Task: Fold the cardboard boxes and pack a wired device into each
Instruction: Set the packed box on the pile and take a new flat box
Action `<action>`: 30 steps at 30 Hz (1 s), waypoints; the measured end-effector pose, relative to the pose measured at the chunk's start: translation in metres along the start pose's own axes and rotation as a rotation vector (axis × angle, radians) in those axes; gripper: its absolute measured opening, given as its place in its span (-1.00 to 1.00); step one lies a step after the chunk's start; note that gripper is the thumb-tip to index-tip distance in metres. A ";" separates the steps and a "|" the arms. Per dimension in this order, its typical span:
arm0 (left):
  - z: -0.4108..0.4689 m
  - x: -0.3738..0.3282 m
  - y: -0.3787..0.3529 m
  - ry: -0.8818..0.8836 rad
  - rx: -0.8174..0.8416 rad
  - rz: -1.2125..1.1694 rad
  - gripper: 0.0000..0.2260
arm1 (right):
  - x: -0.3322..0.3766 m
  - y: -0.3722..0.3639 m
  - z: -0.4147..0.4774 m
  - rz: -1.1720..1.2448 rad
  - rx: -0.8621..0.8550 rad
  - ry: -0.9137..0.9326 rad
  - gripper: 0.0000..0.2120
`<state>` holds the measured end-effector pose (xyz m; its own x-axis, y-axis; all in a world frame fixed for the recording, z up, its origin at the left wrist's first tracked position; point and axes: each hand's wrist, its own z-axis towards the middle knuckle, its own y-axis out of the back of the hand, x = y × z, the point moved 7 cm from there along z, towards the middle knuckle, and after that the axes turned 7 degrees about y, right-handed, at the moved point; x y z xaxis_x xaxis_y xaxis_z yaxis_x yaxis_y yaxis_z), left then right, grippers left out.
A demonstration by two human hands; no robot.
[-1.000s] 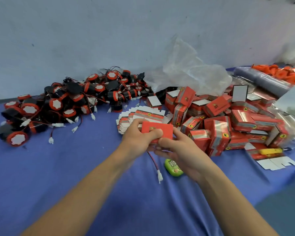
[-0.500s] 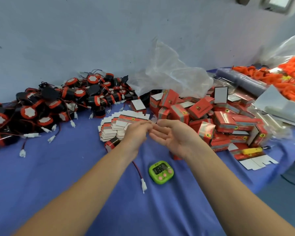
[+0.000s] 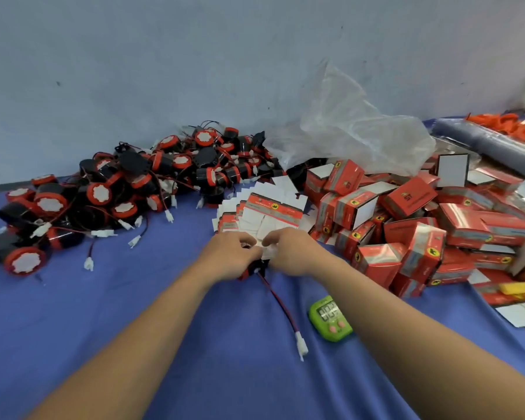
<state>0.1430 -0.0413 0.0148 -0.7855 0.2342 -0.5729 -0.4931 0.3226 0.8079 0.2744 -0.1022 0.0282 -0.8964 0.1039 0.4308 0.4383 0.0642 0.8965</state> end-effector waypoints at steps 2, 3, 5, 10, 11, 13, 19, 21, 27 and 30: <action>-0.003 0.005 -0.003 -0.040 0.037 -0.014 -0.73 | 0.000 -0.001 0.003 -0.143 -0.100 0.016 -0.44; -0.003 0.006 -0.004 -0.058 0.032 -0.028 -0.72 | 0.000 0.002 0.004 -0.201 -0.188 0.032 -0.40; -0.004 0.007 -0.002 -0.081 0.004 -0.052 -0.73 | -0.001 0.002 0.006 -0.283 -0.246 0.066 -0.33; -0.006 0.012 -0.007 -0.077 0.004 -0.107 -0.65 | -0.003 0.003 0.006 -0.399 -0.190 0.054 -0.68; -0.006 0.012 -0.008 -0.071 0.018 -0.093 -0.67 | 0.000 0.007 0.004 -0.468 -0.210 0.069 -0.72; -0.006 0.010 -0.009 -0.075 0.020 -0.055 -0.78 | 0.001 0.013 0.001 -0.501 -0.202 0.065 -0.74; -0.013 0.007 0.010 -0.061 -0.253 -0.405 -0.68 | -0.002 0.054 -0.027 -0.104 -0.551 -0.055 -0.61; -0.022 0.004 0.026 -0.097 -0.402 -0.598 -0.59 | 0.005 0.057 -0.041 0.142 -0.729 -0.005 -0.69; -0.032 0.003 0.044 0.069 0.090 -1.367 -0.46 | 0.060 0.026 -0.071 0.441 -0.891 0.315 -0.62; -0.038 0.026 0.070 0.001 0.073 -1.426 -0.45 | 0.081 0.000 -0.069 0.323 -0.826 0.389 -0.59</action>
<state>0.0737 -0.0479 0.0620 0.3574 -0.3258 -0.8753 -0.8277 0.3237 -0.4585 0.1975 -0.1622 0.0699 -0.7647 -0.3512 0.5403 0.6165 -0.6429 0.4545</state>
